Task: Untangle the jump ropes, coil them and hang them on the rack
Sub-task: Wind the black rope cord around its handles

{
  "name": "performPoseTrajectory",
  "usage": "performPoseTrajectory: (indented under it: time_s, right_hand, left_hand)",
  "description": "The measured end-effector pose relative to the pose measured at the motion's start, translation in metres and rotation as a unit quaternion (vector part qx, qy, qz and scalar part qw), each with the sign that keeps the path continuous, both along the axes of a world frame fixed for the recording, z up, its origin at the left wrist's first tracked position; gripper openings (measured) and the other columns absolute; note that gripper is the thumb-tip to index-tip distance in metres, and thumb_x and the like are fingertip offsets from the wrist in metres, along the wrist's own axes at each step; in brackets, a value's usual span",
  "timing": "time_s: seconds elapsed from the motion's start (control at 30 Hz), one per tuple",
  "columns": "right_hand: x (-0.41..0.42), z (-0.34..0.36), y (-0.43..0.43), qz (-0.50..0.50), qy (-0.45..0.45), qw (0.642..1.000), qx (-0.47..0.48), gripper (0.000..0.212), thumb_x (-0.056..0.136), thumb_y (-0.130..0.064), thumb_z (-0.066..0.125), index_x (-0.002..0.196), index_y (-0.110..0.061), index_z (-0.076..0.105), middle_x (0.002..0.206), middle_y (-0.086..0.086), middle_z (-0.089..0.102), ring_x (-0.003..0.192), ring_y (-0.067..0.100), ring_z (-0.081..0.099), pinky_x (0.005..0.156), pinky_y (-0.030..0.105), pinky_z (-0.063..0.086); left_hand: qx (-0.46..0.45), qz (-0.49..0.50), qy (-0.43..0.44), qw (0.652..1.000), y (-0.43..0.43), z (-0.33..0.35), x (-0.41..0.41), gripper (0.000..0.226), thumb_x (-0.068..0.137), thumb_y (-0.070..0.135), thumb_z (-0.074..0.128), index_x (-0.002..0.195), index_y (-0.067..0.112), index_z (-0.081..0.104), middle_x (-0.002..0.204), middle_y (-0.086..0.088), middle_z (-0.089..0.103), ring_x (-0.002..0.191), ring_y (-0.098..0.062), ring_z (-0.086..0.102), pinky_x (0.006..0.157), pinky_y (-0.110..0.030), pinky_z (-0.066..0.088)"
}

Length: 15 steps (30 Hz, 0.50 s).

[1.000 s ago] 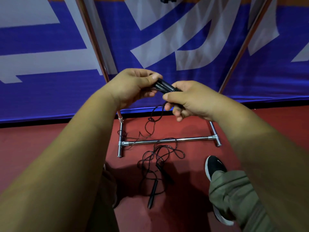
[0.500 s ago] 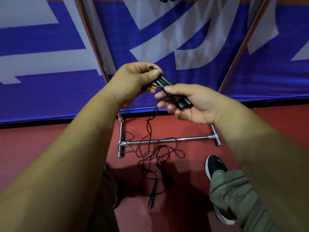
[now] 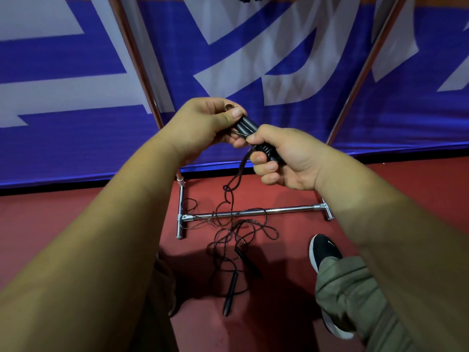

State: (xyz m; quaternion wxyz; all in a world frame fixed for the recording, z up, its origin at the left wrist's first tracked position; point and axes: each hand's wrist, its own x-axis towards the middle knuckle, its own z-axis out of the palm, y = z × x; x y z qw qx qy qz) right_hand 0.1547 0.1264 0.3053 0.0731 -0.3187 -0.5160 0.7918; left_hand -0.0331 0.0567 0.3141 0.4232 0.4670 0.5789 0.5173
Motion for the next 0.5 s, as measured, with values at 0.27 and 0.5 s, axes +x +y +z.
performPoseTrajectory:
  time_s: [0.27,0.5]
  right_hand:
    - [-0.004,-0.001,0.003,0.009,-0.081,0.993,0.088,0.011,0.097,-0.018,0.064,0.101,-0.009,0.068,0.07,0.003,0.056,0.053,0.012,0.039,0.04,0.021,0.021]
    - [-0.007,0.007,-0.002,0.018,-0.124,0.972,0.198,0.004,0.096,-0.014,0.06,0.094,-0.014,0.064,0.07,0.002,0.058,0.051,0.011,0.045,0.045,0.024,0.04]
  left_hand:
    - [-0.073,0.063,0.076,0.992,-0.002,-0.004,0.005,0.021,0.11,0.013,0.053,0.107,0.003,0.072,0.091,-0.014,0.079,0.084,-0.024,0.078,0.073,-0.034,0.062]
    - [-0.099,0.105,-0.033,0.989,-0.001,-0.004,0.011,0.02,0.11,0.012,0.053,0.105,0.004,0.07,0.086,-0.014,0.076,0.075,-0.02,0.076,0.067,-0.028,0.062]
